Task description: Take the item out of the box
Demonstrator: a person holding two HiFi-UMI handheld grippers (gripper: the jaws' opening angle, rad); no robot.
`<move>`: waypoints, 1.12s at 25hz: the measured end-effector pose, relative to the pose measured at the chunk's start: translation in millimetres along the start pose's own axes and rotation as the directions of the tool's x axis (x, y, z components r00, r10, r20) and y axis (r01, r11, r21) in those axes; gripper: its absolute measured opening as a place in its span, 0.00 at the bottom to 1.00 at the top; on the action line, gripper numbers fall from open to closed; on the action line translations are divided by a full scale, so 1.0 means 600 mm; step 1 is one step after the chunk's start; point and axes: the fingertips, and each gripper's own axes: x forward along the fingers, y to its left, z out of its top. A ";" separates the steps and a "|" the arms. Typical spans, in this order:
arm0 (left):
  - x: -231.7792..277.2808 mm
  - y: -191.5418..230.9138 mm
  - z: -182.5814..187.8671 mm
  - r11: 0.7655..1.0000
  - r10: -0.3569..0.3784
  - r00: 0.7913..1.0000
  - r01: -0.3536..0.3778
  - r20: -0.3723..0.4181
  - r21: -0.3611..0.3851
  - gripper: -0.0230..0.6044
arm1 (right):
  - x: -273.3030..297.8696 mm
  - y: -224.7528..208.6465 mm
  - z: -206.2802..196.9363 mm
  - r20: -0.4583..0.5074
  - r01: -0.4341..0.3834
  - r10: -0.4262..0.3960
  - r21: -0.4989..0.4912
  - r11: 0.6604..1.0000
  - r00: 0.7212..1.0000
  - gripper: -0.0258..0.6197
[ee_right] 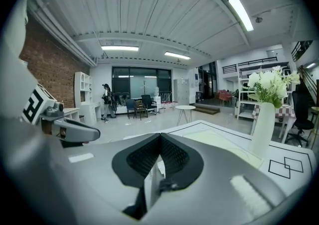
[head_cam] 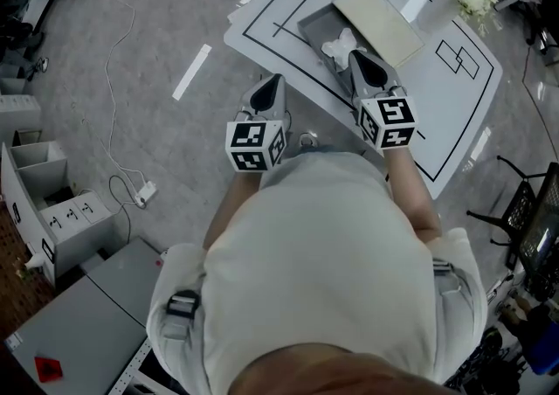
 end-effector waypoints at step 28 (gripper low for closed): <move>0.097 0.026 -0.001 1.000 0.022 0.998 -0.023 -0.061 -0.002 0.04 | 0.136 -0.071 -0.140 -0.370 -0.065 0.035 -0.068 0.996 0.928 0.06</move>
